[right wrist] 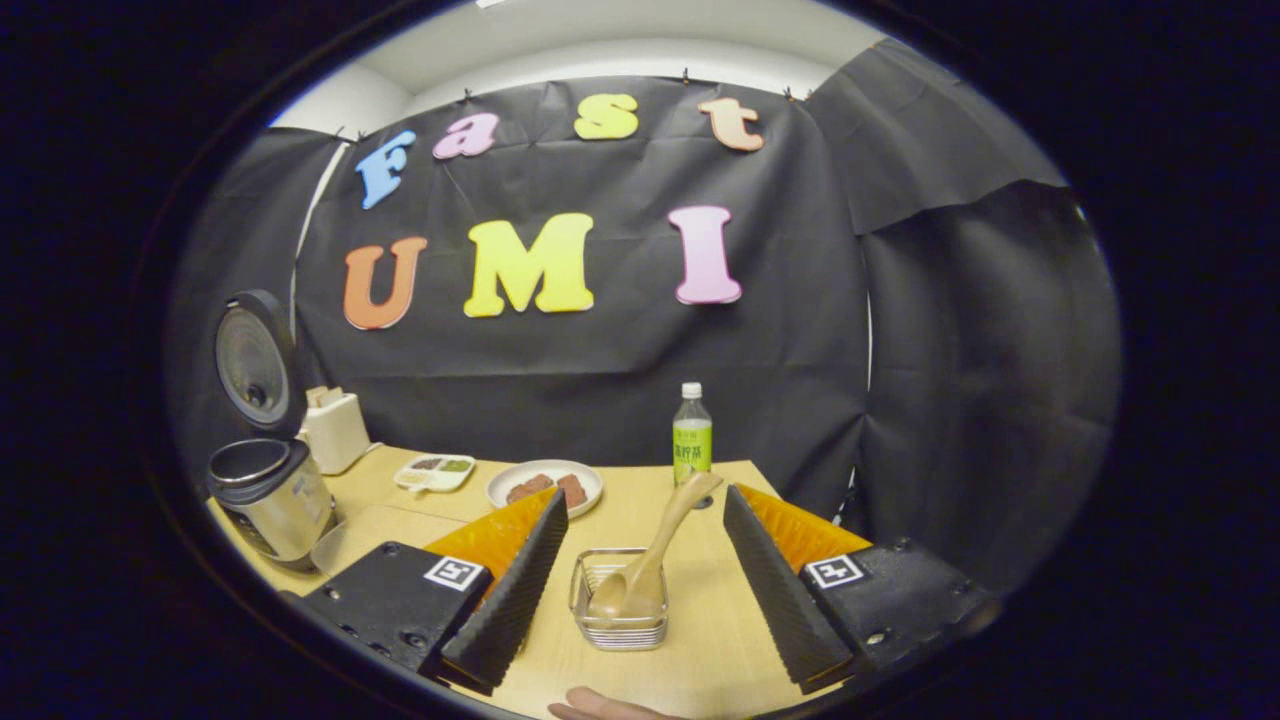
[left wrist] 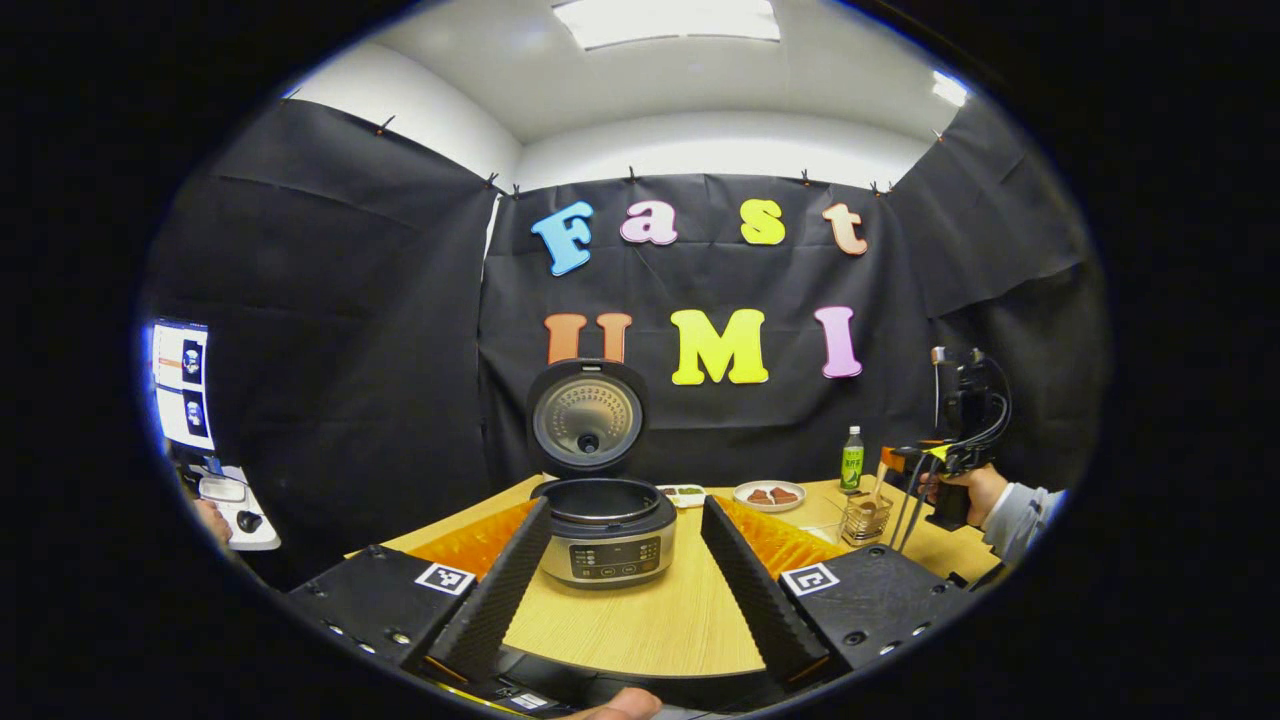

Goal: Close the left gripper, press the button to open the rice cooker; take a wooden spoon from the chopstick holder with the right hand, scoop a spoonful of rice and pour it into the rice cooker, then put the wooden spoon back into the chopstick holder.

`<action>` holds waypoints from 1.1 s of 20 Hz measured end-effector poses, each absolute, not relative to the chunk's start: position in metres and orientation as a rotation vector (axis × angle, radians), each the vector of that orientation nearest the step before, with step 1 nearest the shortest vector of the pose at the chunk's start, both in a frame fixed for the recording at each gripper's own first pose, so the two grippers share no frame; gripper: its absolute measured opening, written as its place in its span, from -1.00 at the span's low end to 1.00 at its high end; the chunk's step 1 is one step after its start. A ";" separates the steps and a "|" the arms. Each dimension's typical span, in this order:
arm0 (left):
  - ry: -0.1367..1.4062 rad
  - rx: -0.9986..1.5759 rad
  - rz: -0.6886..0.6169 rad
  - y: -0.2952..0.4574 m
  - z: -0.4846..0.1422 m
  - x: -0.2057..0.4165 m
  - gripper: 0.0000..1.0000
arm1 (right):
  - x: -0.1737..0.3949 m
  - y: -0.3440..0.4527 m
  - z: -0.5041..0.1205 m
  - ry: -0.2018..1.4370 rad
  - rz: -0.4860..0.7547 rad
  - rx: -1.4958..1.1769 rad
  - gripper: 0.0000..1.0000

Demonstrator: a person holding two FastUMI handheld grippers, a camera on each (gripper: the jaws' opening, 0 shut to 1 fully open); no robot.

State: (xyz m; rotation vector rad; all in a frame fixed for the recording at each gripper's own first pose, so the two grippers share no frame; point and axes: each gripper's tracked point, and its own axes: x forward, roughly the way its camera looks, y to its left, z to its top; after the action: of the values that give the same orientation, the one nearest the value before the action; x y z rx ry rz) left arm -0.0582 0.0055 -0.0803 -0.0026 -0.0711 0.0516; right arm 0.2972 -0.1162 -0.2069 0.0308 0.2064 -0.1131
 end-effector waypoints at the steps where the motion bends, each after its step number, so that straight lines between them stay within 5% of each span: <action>1: -0.077 -0.013 0.024 0.000 -0.079 -0.059 0.89 | 0.309 -0.121 -0.218 0.242 -0.130 0.034 1.00; 9: -0.066 -0.033 0.038 0.013 -0.086 -0.049 0.89 | 0.376 -0.152 -0.262 0.374 -0.167 0.120 0.92; 14: -0.015 -0.055 0.063 0.024 -0.100 -0.040 0.89 | 0.399 -0.142 -0.282 0.447 -0.082 0.267 0.60; 15: -0.012 -0.053 0.062 0.024 -0.100 -0.040 0.89 | 0.401 -0.142 -0.279 0.438 -0.076 0.264 0.34; 16: -0.016 -0.052 0.060 0.024 -0.100 -0.039 0.89 | 0.399 -0.137 -0.272 0.426 -0.060 0.273 0.34; 18: -0.018 -0.049 0.054 0.022 -0.099 -0.039 0.89 | 0.394 -0.135 -0.264 0.419 -0.070 0.280 -0.29; 19: -0.021 -0.045 0.050 0.021 -0.097 -0.039 0.89 | 0.386 -0.130 -0.259 0.408 -0.051 0.279 -0.43; 22: -0.018 -0.037 0.036 0.018 -0.098 -0.041 0.89 | 0.373 -0.110 -0.243 0.372 -0.016 0.179 -0.58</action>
State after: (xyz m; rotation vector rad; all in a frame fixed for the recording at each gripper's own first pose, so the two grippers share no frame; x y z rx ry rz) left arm -0.0410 0.0177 -0.0982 -0.0369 -0.0177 0.0363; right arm 0.3727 -0.1101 -0.2428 0.1790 0.3720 -0.0165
